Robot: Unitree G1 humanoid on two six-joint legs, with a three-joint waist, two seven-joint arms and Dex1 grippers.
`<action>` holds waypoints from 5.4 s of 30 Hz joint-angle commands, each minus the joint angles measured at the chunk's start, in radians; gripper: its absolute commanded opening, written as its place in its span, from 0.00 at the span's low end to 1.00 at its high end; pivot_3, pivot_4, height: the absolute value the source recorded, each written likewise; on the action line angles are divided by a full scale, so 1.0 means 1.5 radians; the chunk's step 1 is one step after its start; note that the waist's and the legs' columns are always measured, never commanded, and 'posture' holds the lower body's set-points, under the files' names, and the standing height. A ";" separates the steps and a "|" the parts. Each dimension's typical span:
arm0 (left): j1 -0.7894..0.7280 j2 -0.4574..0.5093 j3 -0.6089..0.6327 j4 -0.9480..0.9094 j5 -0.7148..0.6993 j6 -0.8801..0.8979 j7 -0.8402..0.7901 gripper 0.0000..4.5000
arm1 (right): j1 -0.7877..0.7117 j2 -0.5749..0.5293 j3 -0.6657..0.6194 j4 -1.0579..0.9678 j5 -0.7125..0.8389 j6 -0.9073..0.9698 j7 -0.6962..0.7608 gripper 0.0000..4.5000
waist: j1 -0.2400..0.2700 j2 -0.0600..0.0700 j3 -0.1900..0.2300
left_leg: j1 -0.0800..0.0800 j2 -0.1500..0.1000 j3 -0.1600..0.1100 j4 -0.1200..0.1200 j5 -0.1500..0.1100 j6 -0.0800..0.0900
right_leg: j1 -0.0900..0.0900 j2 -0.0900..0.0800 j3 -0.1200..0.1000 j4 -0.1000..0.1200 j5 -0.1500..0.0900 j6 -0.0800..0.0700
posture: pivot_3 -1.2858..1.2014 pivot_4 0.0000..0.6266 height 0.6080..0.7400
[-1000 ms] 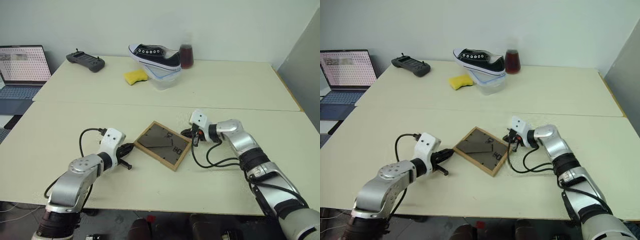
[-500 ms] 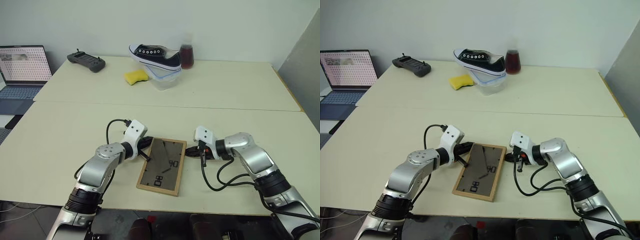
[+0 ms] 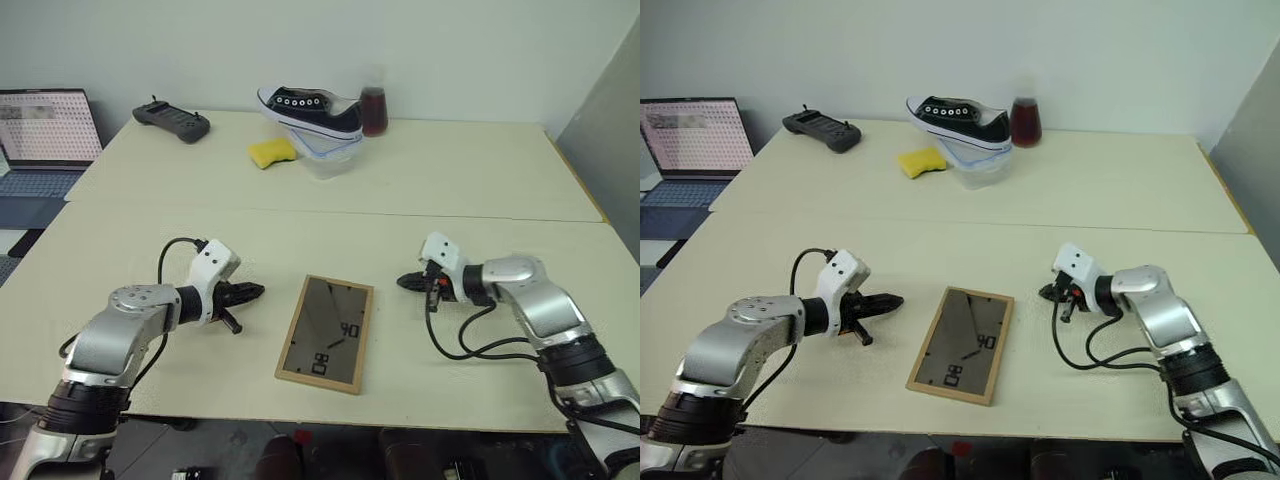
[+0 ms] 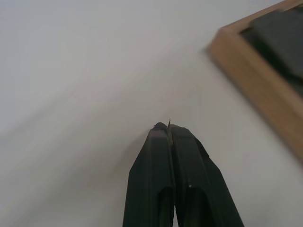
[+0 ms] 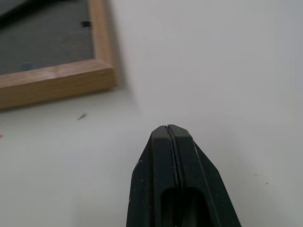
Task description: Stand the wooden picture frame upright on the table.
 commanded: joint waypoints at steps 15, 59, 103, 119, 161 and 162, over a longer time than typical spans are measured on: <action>-0.065 0.092 -0.085 0.081 -0.231 0.338 -0.169 0.87 | 0.066 0.037 0.057 -0.110 0.045 0.062 -0.039 0.00 | -0.012 -0.001 0.000 | 0.001 0.000 0.000 0.000 0.000 0.000 | 0.000 0.001 0.000 0.001 0.000 0.000 | 0.52 0.24 1.00; 0.022 -0.087 -0.041 -0.035 -0.321 0.381 -0.014 0.99 | 0.056 0.019 0.110 -0.186 0.085 0.119 -0.051 0.00 | 0.000 0.000 0.000 | 0.001 0.000 0.000 0.000 0.000 0.000 | 0.000 0.000 0.001 0.001 0.000 0.000 | 0.52 0.24 1.00; -0.222 -0.106 -0.001 0.054 -0.255 0.205 -0.002 0.29 | -0.222 0.179 -0.043 -0.096 0.282 0.273 -0.151 0.99 | -0.002 0.000 0.000 | 0.000 0.000 0.000 0.000 0.000 0.000 | -0.001 0.000 0.000 0.000 0.000 0.000 | 0.52 0.24 1.00; -0.210 -0.097 0.036 0.064 -0.285 0.253 -0.017 0.29 | -0.158 0.108 -0.132 -0.236 0.475 0.397 -0.092 0.99 | 0.000 0.000 0.000 | -0.001 0.000 0.000 0.000 0.000 0.000 | -0.001 0.000 0.000 0.000 0.000 0.000 | 0.52 0.24 1.00; -0.124 -0.058 -0.013 0.143 -1.007 0.369 0.450 0.29 | -0.192 0.042 0.014 0.298 -0.566 -1.185 -0.656 0.61 | -0.014 -0.001 0.001 | 0.002 -0.001 0.000 0.001 0.003 -0.004 | 0.000 -0.001 0.002 0.004 0.000 0.000 | 0.52 0.24 1.00; -0.124 -0.056 -0.015 0.142 -1.007 0.368 0.448 0.29 | -0.193 0.041 0.014 0.298 -0.568 -1.186 -0.659 0.56 | -0.014 -0.001 0.001 | 0.002 -0.001 0.000 0.001 0.003 -0.004 | 0.000 -0.001 0.002 0.004 0.000 0.000 | 0.52 0.24 1.00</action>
